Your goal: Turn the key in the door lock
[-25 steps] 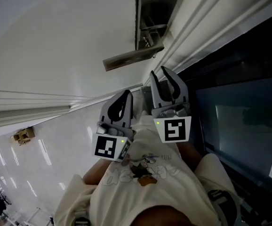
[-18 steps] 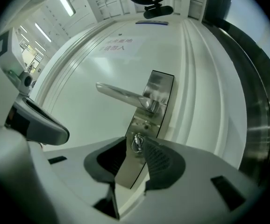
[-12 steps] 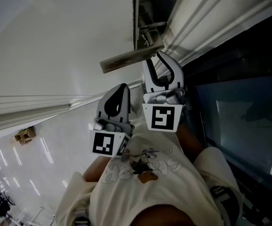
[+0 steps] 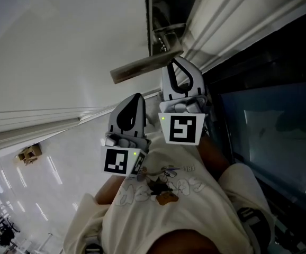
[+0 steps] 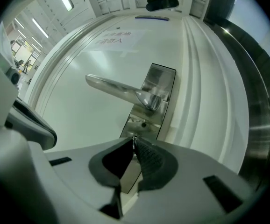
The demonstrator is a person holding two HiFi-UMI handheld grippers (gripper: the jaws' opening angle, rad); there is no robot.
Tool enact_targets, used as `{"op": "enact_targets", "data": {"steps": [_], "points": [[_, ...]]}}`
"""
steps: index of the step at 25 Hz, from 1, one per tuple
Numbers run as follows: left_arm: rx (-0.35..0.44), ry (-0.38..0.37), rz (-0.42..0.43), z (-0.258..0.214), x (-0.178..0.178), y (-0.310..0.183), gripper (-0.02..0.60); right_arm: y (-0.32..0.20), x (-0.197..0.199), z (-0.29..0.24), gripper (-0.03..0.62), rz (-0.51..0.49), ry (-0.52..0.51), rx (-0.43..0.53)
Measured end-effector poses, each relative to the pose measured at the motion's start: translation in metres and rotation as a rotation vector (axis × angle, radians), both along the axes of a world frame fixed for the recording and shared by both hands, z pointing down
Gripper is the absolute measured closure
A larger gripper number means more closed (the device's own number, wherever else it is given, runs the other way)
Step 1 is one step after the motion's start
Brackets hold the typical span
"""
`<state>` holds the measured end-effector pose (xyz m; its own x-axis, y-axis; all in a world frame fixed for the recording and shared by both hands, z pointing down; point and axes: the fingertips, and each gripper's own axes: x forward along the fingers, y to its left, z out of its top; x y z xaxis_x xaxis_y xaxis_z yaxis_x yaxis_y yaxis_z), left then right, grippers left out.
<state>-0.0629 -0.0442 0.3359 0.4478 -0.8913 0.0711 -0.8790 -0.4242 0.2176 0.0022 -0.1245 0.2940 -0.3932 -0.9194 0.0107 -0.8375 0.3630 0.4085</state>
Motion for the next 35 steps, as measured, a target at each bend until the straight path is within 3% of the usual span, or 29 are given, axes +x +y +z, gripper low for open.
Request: {"op": "enact_targets", "data": {"steps": [7, 17, 23, 30, 35], "points": [[-0.001, -0.002, -0.006, 0.0016, -0.0006, -0.0002, 0.577, 0.0015, 0.0009, 0.0003, 0.574, -0.025, -0.120, -0.038], [-0.006, -0.007, 0.011, 0.0036, -0.0016, 0.0007, 0.577, 0.0021, 0.0034, -0.0014, 0.571, -0.091, -0.466, -0.139], [-0.010, -0.006, 0.032, 0.0050, -0.0021, 0.0012, 0.577, 0.0004, 0.0008, -0.0001, 0.571, -0.103, -0.601, -0.196], [-0.015, -0.006, 0.052, 0.0070, -0.0009, 0.0037, 0.576, -0.0031, 0.0022, 0.0010, 0.566, -0.155, -0.897, -0.317], [-0.016, -0.006, 0.047, 0.0081, -0.0031, 0.0054, 0.576, -0.0046, 0.0055, 0.0025, 0.565, -0.174, -1.011, -0.355]]}}
